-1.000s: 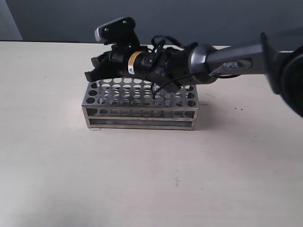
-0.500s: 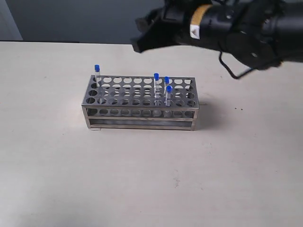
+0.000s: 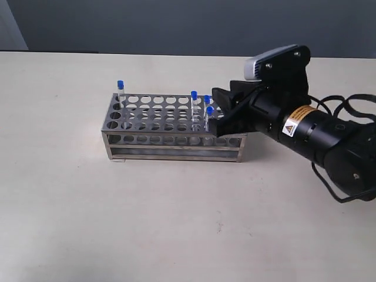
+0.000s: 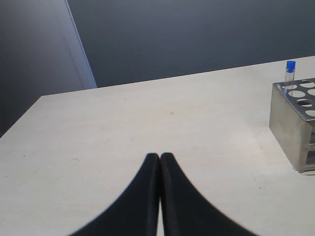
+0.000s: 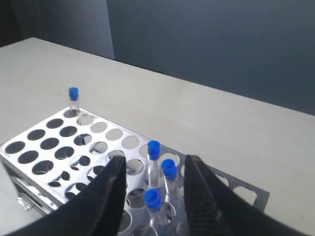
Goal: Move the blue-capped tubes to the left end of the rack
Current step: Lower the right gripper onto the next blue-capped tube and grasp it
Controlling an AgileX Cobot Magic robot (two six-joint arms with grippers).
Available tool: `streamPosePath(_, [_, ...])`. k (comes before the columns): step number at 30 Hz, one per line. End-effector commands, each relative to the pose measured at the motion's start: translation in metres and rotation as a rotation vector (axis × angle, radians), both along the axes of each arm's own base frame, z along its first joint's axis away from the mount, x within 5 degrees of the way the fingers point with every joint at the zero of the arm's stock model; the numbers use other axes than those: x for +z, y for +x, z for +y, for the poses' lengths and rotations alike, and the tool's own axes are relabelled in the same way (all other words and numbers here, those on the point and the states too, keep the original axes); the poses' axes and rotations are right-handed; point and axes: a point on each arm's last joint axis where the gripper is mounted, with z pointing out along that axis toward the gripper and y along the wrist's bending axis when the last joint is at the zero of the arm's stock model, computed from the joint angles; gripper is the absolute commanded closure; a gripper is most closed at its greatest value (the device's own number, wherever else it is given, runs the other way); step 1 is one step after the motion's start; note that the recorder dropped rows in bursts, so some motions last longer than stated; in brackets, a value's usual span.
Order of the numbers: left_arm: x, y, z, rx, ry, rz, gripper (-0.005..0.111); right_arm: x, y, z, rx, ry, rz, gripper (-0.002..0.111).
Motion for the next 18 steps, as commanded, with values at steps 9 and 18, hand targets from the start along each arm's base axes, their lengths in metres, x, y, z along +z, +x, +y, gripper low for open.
streamPosePath(9, [0.002,0.0,-0.001,-0.009,-0.005,-0.011,0.106,-0.033,0.008,0.007,0.001,0.052,0.01,0.07])
streamPosePath(18, [0.002,0.0,-0.001,-0.009,-0.005,-0.011,0.106,-0.043,0.028,0.026,0.022,0.027,0.037,0.07])
